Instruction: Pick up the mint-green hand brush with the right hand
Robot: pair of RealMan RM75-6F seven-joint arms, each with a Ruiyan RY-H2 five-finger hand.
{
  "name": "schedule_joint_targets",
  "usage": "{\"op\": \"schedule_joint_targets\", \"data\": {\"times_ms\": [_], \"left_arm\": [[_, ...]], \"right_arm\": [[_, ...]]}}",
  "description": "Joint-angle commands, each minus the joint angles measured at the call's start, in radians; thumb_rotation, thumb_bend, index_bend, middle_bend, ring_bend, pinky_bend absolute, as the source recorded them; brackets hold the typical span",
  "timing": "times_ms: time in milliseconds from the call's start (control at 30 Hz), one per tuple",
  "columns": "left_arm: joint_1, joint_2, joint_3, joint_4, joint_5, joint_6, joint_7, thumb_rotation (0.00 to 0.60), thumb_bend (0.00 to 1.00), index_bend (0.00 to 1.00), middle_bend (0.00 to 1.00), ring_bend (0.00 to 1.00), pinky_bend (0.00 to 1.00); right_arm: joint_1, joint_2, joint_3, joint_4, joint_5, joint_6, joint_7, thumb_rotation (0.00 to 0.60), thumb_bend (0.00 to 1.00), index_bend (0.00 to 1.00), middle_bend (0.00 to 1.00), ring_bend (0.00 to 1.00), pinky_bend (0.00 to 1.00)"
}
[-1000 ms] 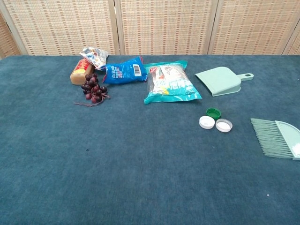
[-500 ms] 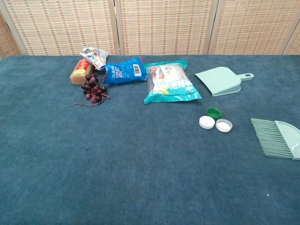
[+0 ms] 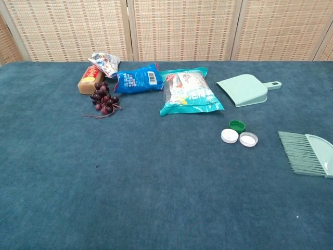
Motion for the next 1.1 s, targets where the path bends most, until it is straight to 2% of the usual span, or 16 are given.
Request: {"op": "schedule_joint_targets", "data": {"times_ms": [33, 433, 800, 933, 1100], "left_arm": [[0.000, 0.000, 0.002, 0.002, -0.002, -0.002, -0.003, 0.600, 0.40, 0.00, 0.00, 0.00, 0.09], [-0.005, 0.003, -0.002, 0.007, -0.012, -0.009, -0.014, 0.600, 0.40, 0.00, 0.00, 0.00, 0.09], [-0.002, 0.007, 0.002, 0.006, -0.016, -0.007, -0.015, 0.600, 0.40, 0.00, 0.00, 0.00, 0.09], [-0.002, 0.007, 0.002, 0.004, -0.021, -0.011, -0.011, 0.600, 0.40, 0.00, 0.00, 0.00, 0.09], [-0.002, 0.008, 0.003, 0.001, -0.021, -0.010, -0.007, 0.600, 0.40, 0.00, 0.00, 0.00, 0.09]], "right_arm": [[0.002, -0.005, 0.000, 0.003, 0.000, -0.001, -0.003, 0.600, 0.24, 0.36, 0.33, 0.09, 0.00], [0.011, -0.011, 0.002, -0.017, 0.004, -0.007, -0.023, 0.600, 0.24, 0.36, 0.33, 0.09, 0.00], [0.016, -0.016, 0.004, -0.034, 0.013, -0.010, -0.052, 0.600, 0.24, 0.43, 0.37, 0.13, 0.00], [0.016, -0.023, 0.005, -0.028, 0.011, -0.002, -0.055, 0.600, 0.24, 0.51, 0.43, 0.18, 0.00], [0.017, -0.039, 0.005, -0.005, 0.009, 0.002, -0.039, 0.600, 0.28, 0.67, 0.57, 0.31, 0.00]]}}
